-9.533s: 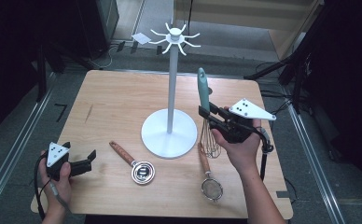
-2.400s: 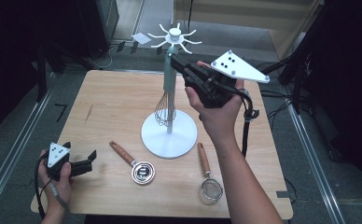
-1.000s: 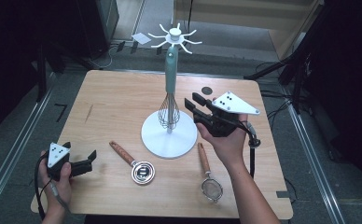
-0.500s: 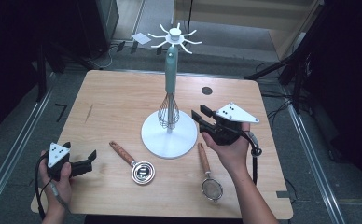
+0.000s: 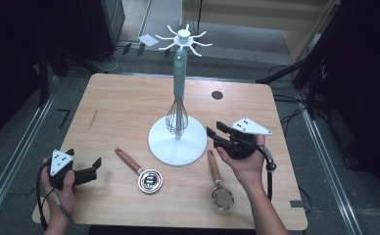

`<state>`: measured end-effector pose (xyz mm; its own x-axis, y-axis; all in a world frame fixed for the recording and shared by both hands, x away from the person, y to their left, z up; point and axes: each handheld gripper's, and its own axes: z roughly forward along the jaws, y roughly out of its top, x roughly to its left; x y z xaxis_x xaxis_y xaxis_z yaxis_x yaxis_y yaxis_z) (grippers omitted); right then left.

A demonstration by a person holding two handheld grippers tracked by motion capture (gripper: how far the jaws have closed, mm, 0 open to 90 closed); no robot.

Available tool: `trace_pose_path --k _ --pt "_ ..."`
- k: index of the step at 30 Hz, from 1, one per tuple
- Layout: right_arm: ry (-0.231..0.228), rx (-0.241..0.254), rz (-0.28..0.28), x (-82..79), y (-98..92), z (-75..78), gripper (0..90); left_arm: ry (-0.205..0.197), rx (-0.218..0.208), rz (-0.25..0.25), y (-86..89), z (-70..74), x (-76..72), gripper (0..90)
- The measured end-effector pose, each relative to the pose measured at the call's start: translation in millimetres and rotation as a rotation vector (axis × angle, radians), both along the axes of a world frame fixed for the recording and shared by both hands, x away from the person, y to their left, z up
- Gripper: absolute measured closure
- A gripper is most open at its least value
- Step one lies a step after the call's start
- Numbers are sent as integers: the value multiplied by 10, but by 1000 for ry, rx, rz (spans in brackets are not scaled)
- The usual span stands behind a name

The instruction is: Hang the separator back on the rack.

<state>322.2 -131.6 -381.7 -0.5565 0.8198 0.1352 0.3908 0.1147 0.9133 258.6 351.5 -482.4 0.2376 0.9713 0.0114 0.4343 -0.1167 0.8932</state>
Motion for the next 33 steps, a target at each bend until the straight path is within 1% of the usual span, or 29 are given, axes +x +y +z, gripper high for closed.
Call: trace_pose_path --k 2,3,4,5,10,12,13,15,16,17,20,27,29,30,31,32,33 --pt "20 14 -8 -3 -15 -49 551 0 7 -1 -1 0 0 0" --pt "26 14 -7 -3 -22 -76 550 0 7 1 -3 1 -1 0" --pt "42 17 -10 -7 -20 -125 548 1 8 0 -2 1 -1 0" --pt "42 17 -10 -7 -20 -125 548 3 8 -2 0 2 -2 0" --pt "73 -4 -5 -24 -2 -248 527 2 4 -1 0 1 -1 0" --pt "78 -8 -5 -27 3 -266 525 3 4 -1 1 1 -1 0" --pt "93 -21 -6 -35 7 -302 523 3 4 -2 1 2 -1 0" --pt "101 -22 -9 -39 8 -321 523 2 3 -2 2 1 -2 0" --pt "117 -27 -13 -42 1 -360 521 2 3 -2 2 1 -2 0" --pt "117 -27 -13 -42 1 -360 521 2 3 -2 2 1 -2 0" --pt "136 -30 -24 -46 -19 -419 520 3 7 -3 1 2 -3 0" --pt "197 -31 -44 -62 -72 -555 517 3 7 -2 0 2 -2 0" --pt "216 -33 -48 -63 -77 -579 517 3 7 -2 1 2 -1 0" --pt "234 -36 -51 -62 -82 -593 517 3 6 -2 1 2 -2 0" --pt "234 -36 -51 -62 -82 -593 517 2 5 -2 1 2 -2 0" --pt "250 -34 -54 -62 -85 -602 520 2 3 -1 1 2 -2 0" --pt "250 -34 -54 -62 -85 -602 520 2 3 -2 2 2 -2 0"
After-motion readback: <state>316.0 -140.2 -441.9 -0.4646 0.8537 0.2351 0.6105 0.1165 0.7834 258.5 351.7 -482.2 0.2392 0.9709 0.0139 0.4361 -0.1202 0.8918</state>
